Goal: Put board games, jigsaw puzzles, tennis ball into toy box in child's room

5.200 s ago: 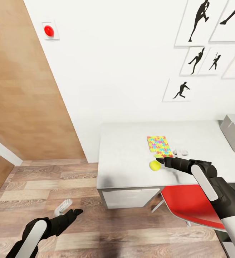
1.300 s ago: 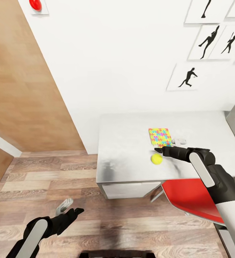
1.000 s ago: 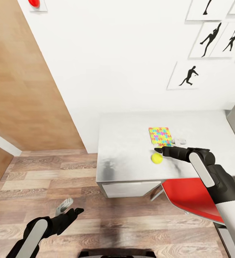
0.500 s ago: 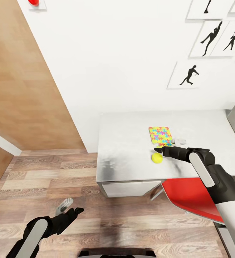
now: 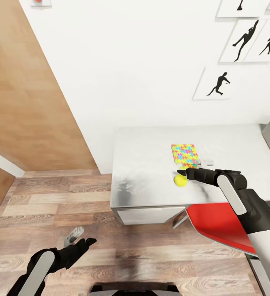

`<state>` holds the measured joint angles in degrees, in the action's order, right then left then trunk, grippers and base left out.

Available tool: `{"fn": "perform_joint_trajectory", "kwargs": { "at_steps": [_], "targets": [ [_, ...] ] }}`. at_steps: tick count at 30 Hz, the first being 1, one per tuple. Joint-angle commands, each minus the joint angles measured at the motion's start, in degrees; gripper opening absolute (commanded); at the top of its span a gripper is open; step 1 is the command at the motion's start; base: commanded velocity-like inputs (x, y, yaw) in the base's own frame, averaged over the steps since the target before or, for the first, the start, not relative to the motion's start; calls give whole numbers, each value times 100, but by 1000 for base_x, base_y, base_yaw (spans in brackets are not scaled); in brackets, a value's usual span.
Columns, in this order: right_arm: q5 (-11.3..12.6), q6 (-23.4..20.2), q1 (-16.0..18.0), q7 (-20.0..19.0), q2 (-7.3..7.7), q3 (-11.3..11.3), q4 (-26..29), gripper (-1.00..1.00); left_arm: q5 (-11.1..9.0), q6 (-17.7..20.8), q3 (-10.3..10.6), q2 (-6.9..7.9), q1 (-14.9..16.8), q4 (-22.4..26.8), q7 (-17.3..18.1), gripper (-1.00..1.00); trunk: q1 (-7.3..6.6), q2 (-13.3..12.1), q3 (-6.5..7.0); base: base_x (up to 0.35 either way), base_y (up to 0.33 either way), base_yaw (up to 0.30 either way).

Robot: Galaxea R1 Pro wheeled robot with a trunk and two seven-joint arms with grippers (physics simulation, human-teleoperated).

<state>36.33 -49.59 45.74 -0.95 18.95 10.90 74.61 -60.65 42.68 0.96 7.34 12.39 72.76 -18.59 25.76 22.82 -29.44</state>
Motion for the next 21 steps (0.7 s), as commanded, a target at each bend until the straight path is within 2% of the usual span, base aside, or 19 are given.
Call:
{"fn": "perform_joint_trajectory", "kwargs": {
  "at_steps": [1, 21],
  "targets": [
    [-13, -20, 5, -10, 5, 7, 4, 100, -61, 4, 10, 5, 2, 8, -58, 100, 3, 10, -16, 0, 0, 0],
    [-12, 5, 5, -26, 4, 9, -148, 100, -61, 4, 10, 5, 2, 14, -60, 100, 3, 10, -148, 0, 0, 0]
  ]
}}
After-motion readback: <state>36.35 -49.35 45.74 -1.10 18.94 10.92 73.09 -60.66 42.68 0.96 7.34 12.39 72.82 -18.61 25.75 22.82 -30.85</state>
